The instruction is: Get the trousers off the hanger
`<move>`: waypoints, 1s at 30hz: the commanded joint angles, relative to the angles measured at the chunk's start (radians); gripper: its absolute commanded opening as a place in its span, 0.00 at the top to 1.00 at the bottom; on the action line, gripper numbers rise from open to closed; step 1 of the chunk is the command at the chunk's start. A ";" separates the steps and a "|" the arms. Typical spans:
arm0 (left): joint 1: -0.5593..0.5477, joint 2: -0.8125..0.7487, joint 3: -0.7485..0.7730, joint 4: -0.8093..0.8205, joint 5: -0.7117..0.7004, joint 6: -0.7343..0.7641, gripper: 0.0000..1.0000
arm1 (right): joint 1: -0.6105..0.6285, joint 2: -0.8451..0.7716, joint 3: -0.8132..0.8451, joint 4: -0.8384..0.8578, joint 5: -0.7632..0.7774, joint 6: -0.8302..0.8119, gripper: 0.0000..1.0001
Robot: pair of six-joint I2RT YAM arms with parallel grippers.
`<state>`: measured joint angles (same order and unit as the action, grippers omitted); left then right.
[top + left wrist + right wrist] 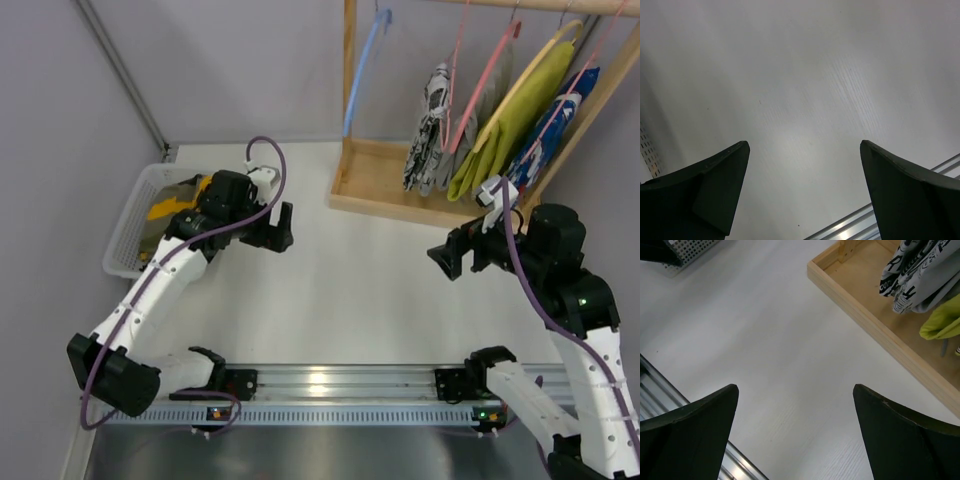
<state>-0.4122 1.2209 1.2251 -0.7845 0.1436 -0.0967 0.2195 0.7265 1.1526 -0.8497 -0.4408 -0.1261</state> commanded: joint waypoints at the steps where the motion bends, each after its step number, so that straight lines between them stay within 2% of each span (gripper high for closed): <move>1: 0.012 -0.037 0.037 0.031 -0.015 -0.009 0.01 | -0.002 -0.019 0.085 0.078 0.042 0.023 0.01; 5: 0.085 -0.069 0.109 0.054 0.059 -0.002 0.01 | -0.002 0.031 0.194 0.101 0.088 0.078 0.00; 10: 0.096 -0.032 0.229 0.060 0.014 -0.055 0.01 | -0.003 0.129 0.389 0.184 0.195 0.158 0.00; 14: 0.095 -0.031 0.260 0.068 0.010 -0.066 0.01 | -0.002 0.284 0.556 0.213 0.249 0.187 0.01; 17: 0.096 -0.038 0.277 0.074 0.027 -0.023 0.01 | -0.003 0.394 0.720 0.225 0.205 0.230 0.01; 23: 0.096 -0.040 0.317 0.096 -0.050 -0.006 0.01 | 0.000 0.574 0.866 0.310 0.160 0.377 0.00; 30: 0.105 -0.044 0.318 0.097 -0.056 -0.043 0.01 | 0.000 0.717 0.981 0.388 0.286 0.474 0.01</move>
<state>-0.3161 1.1973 1.5120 -0.7410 0.1097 -0.1200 0.2184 1.4250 2.0693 -0.5549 -0.2279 0.2752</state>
